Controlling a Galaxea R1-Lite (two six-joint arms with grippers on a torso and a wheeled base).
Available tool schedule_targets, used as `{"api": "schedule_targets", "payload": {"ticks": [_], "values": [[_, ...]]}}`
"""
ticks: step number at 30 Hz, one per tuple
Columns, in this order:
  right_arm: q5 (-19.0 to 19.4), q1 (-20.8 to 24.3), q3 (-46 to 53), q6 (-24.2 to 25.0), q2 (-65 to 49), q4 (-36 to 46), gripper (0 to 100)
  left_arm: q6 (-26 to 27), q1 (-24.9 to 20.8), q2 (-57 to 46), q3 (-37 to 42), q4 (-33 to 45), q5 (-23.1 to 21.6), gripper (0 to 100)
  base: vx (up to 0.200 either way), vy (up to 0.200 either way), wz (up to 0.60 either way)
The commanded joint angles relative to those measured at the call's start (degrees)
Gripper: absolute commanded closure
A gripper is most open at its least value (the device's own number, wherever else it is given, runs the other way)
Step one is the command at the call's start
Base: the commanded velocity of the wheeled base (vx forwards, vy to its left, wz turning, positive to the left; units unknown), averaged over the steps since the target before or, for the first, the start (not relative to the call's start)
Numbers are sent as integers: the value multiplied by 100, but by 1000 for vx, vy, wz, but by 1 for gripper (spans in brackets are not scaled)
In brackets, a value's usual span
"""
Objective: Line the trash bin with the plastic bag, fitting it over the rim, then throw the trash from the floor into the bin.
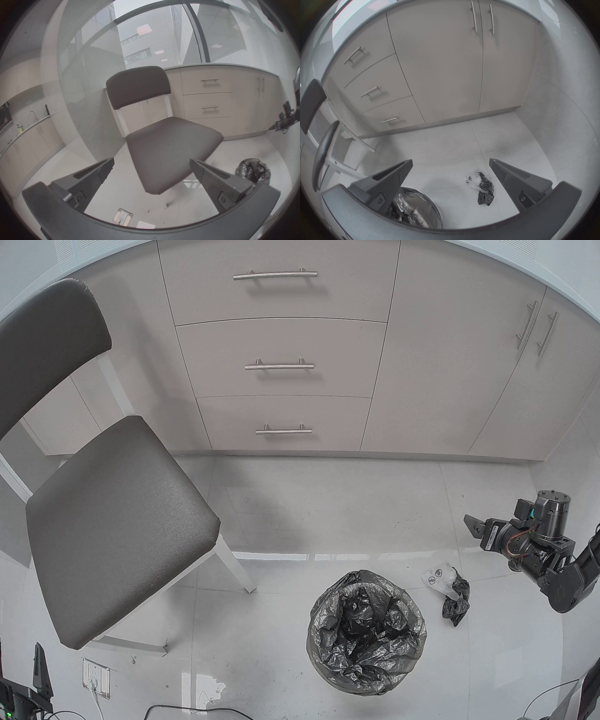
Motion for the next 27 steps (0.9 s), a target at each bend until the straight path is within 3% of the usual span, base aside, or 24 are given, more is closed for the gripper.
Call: {"api": "schedule_targets", "payload": {"ticks": [1, 5, 11, 16, 19, 20, 27], "values": [[1, -38, -440, -10, 1130, -186, 0, -99, 13, -77, 37, 18, -689, 0, 0, 0, 0], [-16, -109, -923, 34, 1675, -134, 0, -442, 13, -77, -50, 238, -970, 0, 0, 0, 0], [-25, -425, -1653, 16, 2457, 7, 0, -864, 4, -77, -77, 238, -838, 0, 0, 0, 0], [19, -847, -2435, -10, 2941, 657, 0, -1602, 57, 125, -121, 361, -750, 0, 0, 0, 0], [45, -917, -2628, -19, 3055, 789, 0, -1453, 65, 90, -103, 335, -680, 0, 0, 0, 0], [159, -1076, -3244, -54, 3345, 1202, 0, -1136, 30, 20, -103, 343, -636, 0, 0, 0, 0], [361, -1225, -4975, -80, 4083, 2389, 0, -987, 4, -77, -59, 273, -733, 0, 0, 0, 0]]}}
